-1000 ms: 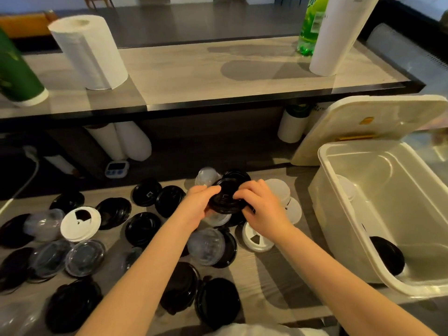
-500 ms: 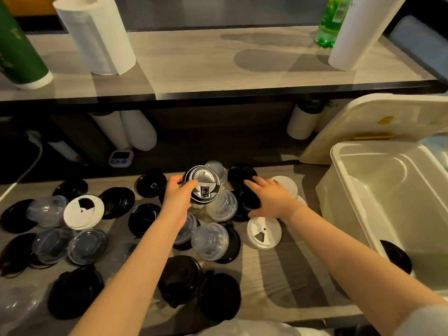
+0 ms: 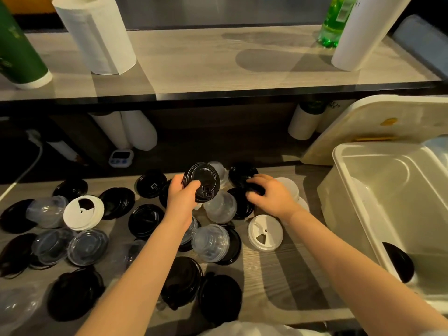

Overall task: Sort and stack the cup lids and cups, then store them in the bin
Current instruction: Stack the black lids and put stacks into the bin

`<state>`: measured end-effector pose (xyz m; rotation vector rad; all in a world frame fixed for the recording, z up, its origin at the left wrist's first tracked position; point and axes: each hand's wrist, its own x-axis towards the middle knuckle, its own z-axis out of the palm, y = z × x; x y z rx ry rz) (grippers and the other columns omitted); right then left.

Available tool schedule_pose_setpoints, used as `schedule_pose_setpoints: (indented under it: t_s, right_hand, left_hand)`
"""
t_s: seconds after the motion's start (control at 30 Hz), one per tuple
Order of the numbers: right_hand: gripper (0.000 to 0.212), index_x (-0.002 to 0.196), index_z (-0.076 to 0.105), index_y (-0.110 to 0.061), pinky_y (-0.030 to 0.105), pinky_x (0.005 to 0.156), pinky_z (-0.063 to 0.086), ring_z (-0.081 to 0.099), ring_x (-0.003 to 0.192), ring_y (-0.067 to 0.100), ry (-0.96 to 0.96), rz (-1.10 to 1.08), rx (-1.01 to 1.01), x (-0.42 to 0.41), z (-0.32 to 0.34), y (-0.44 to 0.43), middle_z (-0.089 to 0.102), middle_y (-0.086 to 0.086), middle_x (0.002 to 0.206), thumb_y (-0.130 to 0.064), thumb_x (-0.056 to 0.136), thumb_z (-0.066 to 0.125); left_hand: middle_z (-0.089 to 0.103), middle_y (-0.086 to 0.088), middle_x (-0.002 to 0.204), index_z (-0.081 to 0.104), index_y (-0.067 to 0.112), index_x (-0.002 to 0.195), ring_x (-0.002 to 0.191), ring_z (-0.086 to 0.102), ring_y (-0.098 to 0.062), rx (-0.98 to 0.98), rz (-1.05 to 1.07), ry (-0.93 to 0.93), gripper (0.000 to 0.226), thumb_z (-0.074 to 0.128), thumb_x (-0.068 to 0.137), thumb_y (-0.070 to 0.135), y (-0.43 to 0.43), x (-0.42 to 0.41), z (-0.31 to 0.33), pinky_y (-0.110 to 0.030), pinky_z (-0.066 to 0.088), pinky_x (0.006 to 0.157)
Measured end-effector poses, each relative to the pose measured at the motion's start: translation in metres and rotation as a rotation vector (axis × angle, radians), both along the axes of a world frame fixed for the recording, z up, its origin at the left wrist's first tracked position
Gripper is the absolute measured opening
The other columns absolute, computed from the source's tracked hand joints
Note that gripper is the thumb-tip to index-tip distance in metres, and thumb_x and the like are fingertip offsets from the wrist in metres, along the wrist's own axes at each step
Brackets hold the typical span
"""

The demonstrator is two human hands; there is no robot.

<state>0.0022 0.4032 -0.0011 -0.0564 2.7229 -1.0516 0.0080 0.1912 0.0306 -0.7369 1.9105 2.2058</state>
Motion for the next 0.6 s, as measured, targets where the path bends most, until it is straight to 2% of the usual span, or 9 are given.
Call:
schedule_pose_setpoints:
  t_s: [0.07,0.13,0.2,0.37,0.43,0.5,0.6]
  right_hand:
    - [0.037,0.122,0.058,-0.01,0.039,0.092,0.05,0.057,0.114,0.026,-0.15,-0.281,-0.5,0.003,0.016,-0.003,0.058,0.013,0.127,-0.029,0.09,0.061]
    - [0.03,0.115,0.058,-0.016,0.04,0.079,0.056,0.065,0.103,0.03,-0.371,-0.401,-0.941,0.008,0.032,-0.006,0.062,0.016,0.12,-0.034,0.092,0.055]
    - [0.034,0.113,0.058,-0.022,0.038,0.07,0.056,0.068,0.096,0.032,-0.484,-0.393,-1.088,0.012,0.041,-0.011,0.066,0.014,0.115,-0.045,0.089,0.053]
    - [0.064,0.123,0.055,-0.015,0.032,0.06,0.056,0.069,0.091,0.035,-0.491,-0.523,-0.986,0.01,0.041,-0.029,0.064,0.015,0.116,-0.06,0.078,0.061]
    - [0.05,0.111,0.057,-0.017,0.03,0.06,0.054,0.07,0.084,0.028,-0.42,-0.567,-0.915,0.007,0.04,-0.032,0.065,0.011,0.11,-0.056,0.08,0.062]
    - [0.029,0.095,0.058,-0.02,0.03,0.066,0.054,0.068,0.086,0.022,-0.297,-0.612,-0.886,0.004,0.041,-0.036,0.067,0.006,0.102,-0.045,0.082,0.066]
    - [0.027,0.084,0.062,-0.018,0.04,0.076,0.056,0.067,0.089,0.024,-0.11,-0.586,-0.711,0.002,0.036,-0.044,0.068,0.003,0.087,-0.044,0.08,0.069]
  left_hand:
    - [0.06,-0.013,0.116,0.052,0.011,0.116,0.106,0.061,-0.024,0.005,-0.008,0.011,0.027,0.051,0.091,0.002,0.004,0.0,0.001,-0.043,0.05,0.094]
    - [0.061,-0.011,0.114,0.054,0.016,0.11,0.106,0.06,-0.024,-0.008,-0.038,0.023,0.023,0.052,0.09,0.004,0.011,0.0,0.004,-0.045,0.049,0.097]
    - [0.062,-0.01,0.112,0.055,0.022,0.1,0.108,0.06,-0.027,-0.019,-0.077,0.029,0.019,0.053,0.089,0.006,0.019,0.002,0.007,-0.05,0.047,0.098]
    - [0.061,-0.017,0.111,0.055,0.017,0.1,0.103,0.06,-0.028,0.022,-0.116,0.043,0.019,0.051,0.088,0.003,0.03,0.011,0.01,-0.052,0.047,0.096]
    - [0.062,-0.012,0.104,0.054,0.017,0.097,0.095,0.061,-0.022,0.087,-0.098,0.038,0.017,0.047,0.092,0.002,0.031,0.015,0.011,-0.043,0.051,0.086]
    - [0.062,-0.005,0.098,0.054,0.019,0.096,0.089,0.061,-0.017,0.159,-0.092,0.023,0.019,0.044,0.095,0.003,0.033,0.019,0.012,-0.034,0.052,0.078]
    - [0.062,-0.008,0.1,0.055,0.015,0.104,0.091,0.062,-0.019,0.23,-0.103,0.014,0.02,0.041,0.095,0.003,0.035,0.022,0.014,-0.031,0.051,0.07]
